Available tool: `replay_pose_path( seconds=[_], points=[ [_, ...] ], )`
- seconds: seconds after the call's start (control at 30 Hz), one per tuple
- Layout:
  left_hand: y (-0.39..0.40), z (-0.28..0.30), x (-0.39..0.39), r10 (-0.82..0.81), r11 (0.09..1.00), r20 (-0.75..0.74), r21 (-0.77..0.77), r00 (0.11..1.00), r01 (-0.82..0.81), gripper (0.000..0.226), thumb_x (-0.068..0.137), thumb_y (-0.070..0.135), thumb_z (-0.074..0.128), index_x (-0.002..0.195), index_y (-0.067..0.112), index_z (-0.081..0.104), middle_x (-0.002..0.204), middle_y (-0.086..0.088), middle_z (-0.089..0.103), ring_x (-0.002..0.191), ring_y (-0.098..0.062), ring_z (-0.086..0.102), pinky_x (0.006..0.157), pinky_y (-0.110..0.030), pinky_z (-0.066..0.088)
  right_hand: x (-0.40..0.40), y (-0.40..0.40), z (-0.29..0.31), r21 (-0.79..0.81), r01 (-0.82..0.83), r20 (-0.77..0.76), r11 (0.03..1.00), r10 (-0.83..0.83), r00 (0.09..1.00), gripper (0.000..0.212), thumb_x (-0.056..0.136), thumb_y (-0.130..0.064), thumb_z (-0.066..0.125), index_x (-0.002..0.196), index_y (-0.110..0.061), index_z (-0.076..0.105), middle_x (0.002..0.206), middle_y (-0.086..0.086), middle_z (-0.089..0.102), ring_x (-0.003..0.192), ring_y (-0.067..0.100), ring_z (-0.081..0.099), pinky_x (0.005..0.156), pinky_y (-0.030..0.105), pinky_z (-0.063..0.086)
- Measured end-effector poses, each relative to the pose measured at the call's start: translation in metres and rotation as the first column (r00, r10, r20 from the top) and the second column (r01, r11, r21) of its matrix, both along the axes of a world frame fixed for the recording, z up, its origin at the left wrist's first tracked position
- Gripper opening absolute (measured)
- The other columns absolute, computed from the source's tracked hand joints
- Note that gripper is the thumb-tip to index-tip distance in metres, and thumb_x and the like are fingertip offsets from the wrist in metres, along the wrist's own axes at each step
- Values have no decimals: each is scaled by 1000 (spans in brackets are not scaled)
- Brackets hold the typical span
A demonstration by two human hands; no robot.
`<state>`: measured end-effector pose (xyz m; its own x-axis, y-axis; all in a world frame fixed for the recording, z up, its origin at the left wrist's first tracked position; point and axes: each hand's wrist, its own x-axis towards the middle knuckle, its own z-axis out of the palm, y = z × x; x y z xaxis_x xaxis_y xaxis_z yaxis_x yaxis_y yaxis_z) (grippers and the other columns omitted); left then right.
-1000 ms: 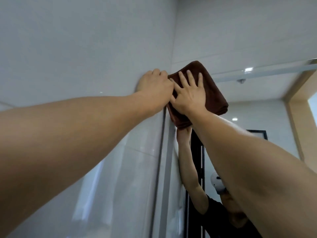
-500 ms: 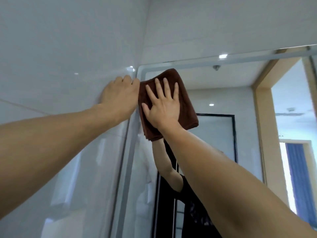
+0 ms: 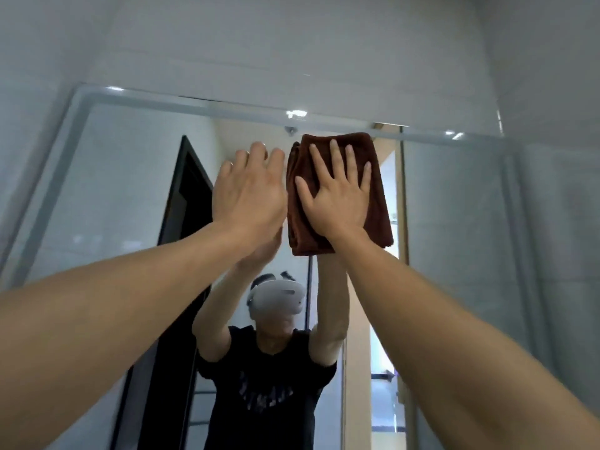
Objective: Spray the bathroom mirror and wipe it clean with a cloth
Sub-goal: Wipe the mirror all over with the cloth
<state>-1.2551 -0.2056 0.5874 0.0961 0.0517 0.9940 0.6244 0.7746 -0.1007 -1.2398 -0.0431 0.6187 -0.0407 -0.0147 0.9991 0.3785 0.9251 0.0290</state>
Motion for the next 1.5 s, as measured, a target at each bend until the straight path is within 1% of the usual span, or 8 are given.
replay_pose_path(
  seconds=[0.17,0.3,0.6,0.83,1.1,1.3,1.43,1.5],
  points=[
    [71,-14,40,-149,989,-25,-27,989,148,26,95,19,43,119,12,51,114,-10,53,95,-27,49,75,-37,32,71,114,-15,-100,84,-36,991,-88,996,66,96,-65,23,156,-38,20,167,-3,12,155,21,4,124,53,3],
    [102,-30,56,-215,975,-23,-58,976,213,20,96,21,41,114,16,48,107,-5,51,86,-17,35,74,-32,25,116,182,-38,-196,116,-68,974,-131,989,69,95,-63,21,154,-29,33,167,-2,13,155,22,6,123,54,6],
    [73,-62,29,-171,976,30,-135,985,173,20,95,24,47,111,16,54,103,-4,54,87,-22,50,75,-37,42,128,211,-104,-326,108,-185,939,-176,967,72,94,-61,24,149,-19,42,165,4,22,153,28,16,121,58,14],
    [-20,-61,-30,-36,996,88,-79,995,43,26,98,28,45,120,18,56,113,-3,57,96,-23,54,78,-38,46,71,117,-95,-397,60,-189,916,-145,971,69,95,-59,23,147,-20,44,166,4,17,154,30,10,120,61,9],
    [-146,-61,-59,-32,998,286,58,958,16,26,99,18,43,123,14,52,123,-6,52,107,-27,53,81,-36,40,-56,-99,-82,-129,-20,-62,991,12,998,63,96,-58,30,152,-28,39,167,5,14,155,30,4,120,61,4],
    [-229,-73,-89,120,993,336,-37,934,-115,36,90,2,45,125,5,50,123,-13,50,106,-34,52,74,-44,48,-144,-249,-106,-8,-206,57,978,207,977,67,95,-53,39,156,-27,30,167,7,13,155,31,2,120,61,1],
    [-261,-81,-98,195,979,315,-2,929,-205,22,93,9,42,113,10,50,116,-10,50,100,-30,52,66,-37,38,-188,-314,-143,64,-278,203,958,261,944,68,99,-51,37,159,-26,18,167,8,9,155,31,-4,120,61,-1],
    [-266,-85,-101,219,972,291,20,932,-234,26,93,13,33,111,11,51,112,-10,54,97,-28,52,68,-35,37,-199,-331,-161,57,-299,227,953,279,933,68,101,-50,35,159,-24,10,168,8,7,154,31,-6,120,60,-2]
  ],
)
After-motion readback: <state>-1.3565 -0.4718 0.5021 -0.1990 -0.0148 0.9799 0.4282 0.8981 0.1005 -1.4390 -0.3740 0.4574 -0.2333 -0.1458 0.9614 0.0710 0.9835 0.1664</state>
